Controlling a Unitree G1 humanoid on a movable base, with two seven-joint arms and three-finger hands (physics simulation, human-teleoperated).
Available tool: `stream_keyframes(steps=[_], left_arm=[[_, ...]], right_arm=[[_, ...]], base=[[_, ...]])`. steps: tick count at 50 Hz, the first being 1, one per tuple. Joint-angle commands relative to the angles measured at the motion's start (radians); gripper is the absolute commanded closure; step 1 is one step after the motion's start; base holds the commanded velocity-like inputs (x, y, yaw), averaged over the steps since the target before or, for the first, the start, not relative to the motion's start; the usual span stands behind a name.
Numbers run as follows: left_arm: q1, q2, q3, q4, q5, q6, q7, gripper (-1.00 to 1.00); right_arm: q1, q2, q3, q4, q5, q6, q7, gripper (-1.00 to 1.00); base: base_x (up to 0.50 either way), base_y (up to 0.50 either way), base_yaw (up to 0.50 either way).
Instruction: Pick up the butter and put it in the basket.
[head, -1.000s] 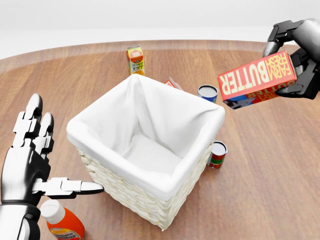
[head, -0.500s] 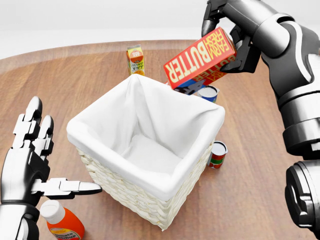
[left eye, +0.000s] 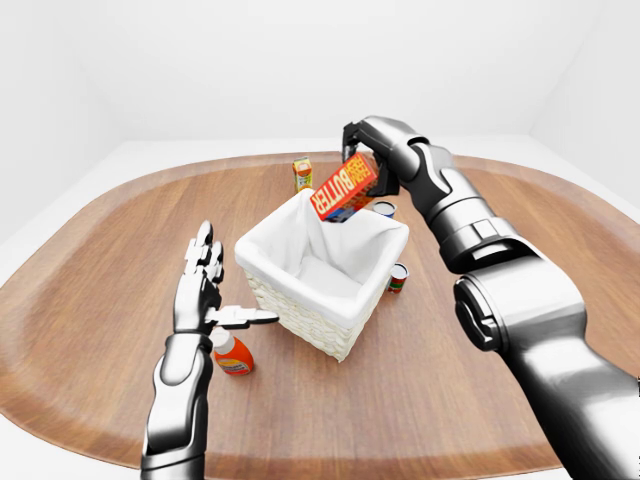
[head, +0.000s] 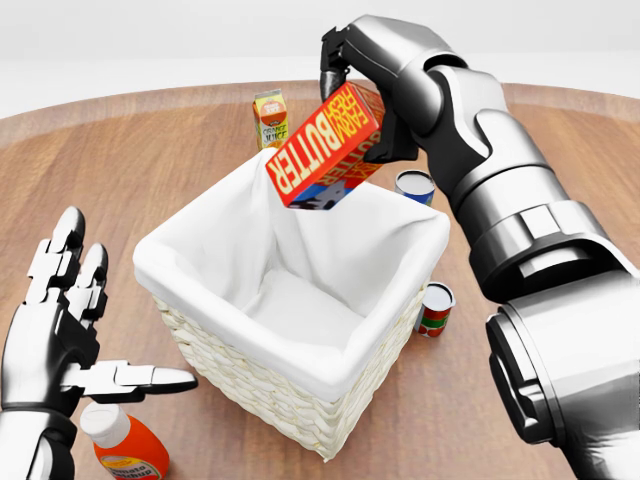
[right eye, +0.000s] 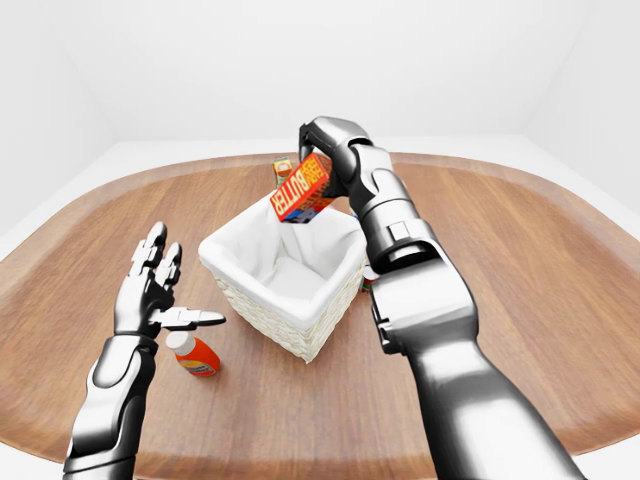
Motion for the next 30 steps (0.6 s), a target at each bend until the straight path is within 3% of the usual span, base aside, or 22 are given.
stream_keyframes(steps=[1, 8, 11, 17, 30], left_arm=[[-0.009, 0.010, 0.015, 0.048, -0.030, 0.000, -0.018, -1.00], [-0.006, 0.014, 0.023, 0.085, -0.057, -0.031, -0.039, -1.00], [-0.011, 0.021, 0.031, 0.125, -0.068, -0.054, -0.052, -1.00], [-0.019, 0.034, 0.040, 0.168, -0.081, -0.075, -0.065, -1.00], [-0.010, 0.032, 0.036, 0.168, -0.077, -0.086, -0.068, -1.00]], right_arm=[[-0.030, 0.066, -0.025, 0.041, -0.061, 0.000, -0.116, 1.00], [-0.005, 0.102, -0.013, 0.055, -0.116, 0.000, -0.165, 1.00], [-0.003, 0.120, -0.014, 0.063, -0.133, 0.000, -0.185, 1.00], [-0.006, 0.157, 0.004, 0.072, -0.200, 0.000, -0.268, 1.00], [0.003, 0.192, 0.010, 0.083, -0.308, 0.000, -0.342, 1.00]], base=[[0.00, 0.00, 0.00], [0.00, 0.00, 0.00], [0.00, 0.00, 0.00], [0.00, 0.00, 0.00], [0.00, 0.00, 0.00]])
